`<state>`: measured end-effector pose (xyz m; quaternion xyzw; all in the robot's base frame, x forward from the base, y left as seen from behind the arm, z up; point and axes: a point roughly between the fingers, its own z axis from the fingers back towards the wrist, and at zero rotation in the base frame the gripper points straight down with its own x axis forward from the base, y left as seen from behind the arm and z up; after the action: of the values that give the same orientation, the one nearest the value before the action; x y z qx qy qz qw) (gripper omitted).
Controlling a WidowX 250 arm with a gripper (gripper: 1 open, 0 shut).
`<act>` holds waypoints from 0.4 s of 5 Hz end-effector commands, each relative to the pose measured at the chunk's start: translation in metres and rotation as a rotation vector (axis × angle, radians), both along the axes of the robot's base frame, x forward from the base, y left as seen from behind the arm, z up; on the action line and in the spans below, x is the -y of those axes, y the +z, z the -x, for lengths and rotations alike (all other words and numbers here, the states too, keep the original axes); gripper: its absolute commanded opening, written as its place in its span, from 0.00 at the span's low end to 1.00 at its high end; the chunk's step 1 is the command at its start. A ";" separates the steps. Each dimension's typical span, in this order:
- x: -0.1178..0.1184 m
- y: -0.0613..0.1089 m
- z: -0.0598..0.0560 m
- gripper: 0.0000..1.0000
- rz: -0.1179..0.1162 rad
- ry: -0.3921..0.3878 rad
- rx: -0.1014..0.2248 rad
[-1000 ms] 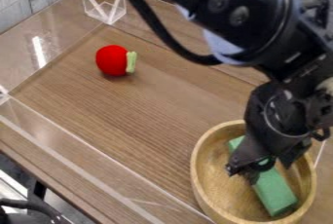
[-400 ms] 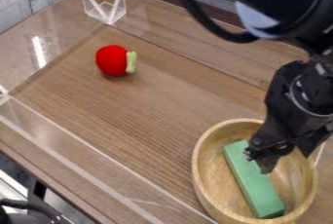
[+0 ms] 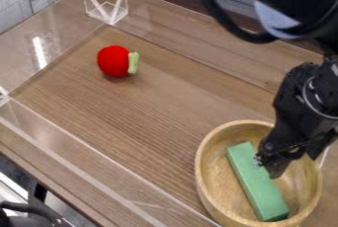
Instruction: Put the green stick in the brown bowl
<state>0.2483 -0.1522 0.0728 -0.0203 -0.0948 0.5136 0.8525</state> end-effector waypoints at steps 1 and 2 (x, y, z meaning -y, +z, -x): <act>0.003 0.019 -0.009 1.00 0.028 -0.057 0.032; -0.002 0.021 -0.013 1.00 0.022 -0.105 0.020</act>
<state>0.2528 -0.1469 0.0775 -0.0136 -0.0806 0.4704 0.8787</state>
